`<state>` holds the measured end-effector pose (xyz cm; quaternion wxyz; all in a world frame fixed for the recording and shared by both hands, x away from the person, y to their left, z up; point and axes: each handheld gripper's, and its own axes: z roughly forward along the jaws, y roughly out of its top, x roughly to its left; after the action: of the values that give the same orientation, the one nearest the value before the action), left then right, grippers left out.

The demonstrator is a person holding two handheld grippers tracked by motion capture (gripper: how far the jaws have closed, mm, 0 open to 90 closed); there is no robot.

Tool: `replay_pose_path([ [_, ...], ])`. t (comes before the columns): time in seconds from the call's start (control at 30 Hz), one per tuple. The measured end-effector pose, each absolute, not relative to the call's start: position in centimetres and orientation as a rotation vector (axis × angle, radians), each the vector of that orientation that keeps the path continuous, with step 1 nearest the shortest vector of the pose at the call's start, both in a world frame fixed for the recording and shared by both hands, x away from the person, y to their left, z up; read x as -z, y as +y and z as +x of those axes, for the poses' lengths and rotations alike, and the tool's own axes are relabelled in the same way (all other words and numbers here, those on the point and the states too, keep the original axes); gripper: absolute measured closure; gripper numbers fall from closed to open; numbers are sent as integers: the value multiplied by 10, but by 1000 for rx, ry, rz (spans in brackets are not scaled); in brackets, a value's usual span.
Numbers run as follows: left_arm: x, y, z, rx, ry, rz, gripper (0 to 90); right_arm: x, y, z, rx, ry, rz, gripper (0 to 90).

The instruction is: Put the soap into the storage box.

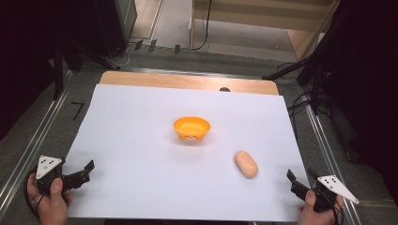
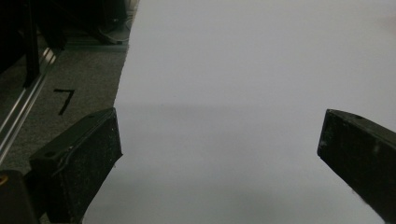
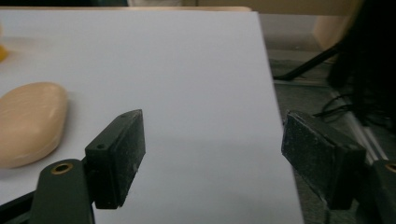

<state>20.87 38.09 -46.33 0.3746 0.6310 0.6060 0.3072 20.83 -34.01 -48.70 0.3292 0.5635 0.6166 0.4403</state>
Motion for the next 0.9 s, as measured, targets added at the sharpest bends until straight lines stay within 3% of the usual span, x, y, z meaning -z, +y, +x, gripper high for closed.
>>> replay_pose_path([
  [0.07,463,381,209,-785,1551,1612,0,486,-338,210,-1133,1628,1470,285],
  [0.17,463,381,208,-786,1547,1609,1,486,-334,214,-1096,1676,1447,276],
  [0.23,463,381,208,-787,1547,1612,0,486,-332,215,-1092,1716,1452,177],
  [0.33,463,381,208,-787,1547,1613,0,482,-332,216,-1135,1803,1454,170],
  [0.47,463,381,208,-792,1546,1615,1,480,-327,221,-1156,1976,1445,46],
  [0.57,463,380,208,-794,1546,1618,1,478,-319,228,-1082,2072,1451,6],
  [0.9,463,380,208,-799,1545,1617,0,464,-301,252,-945,2271,1502,0],
])
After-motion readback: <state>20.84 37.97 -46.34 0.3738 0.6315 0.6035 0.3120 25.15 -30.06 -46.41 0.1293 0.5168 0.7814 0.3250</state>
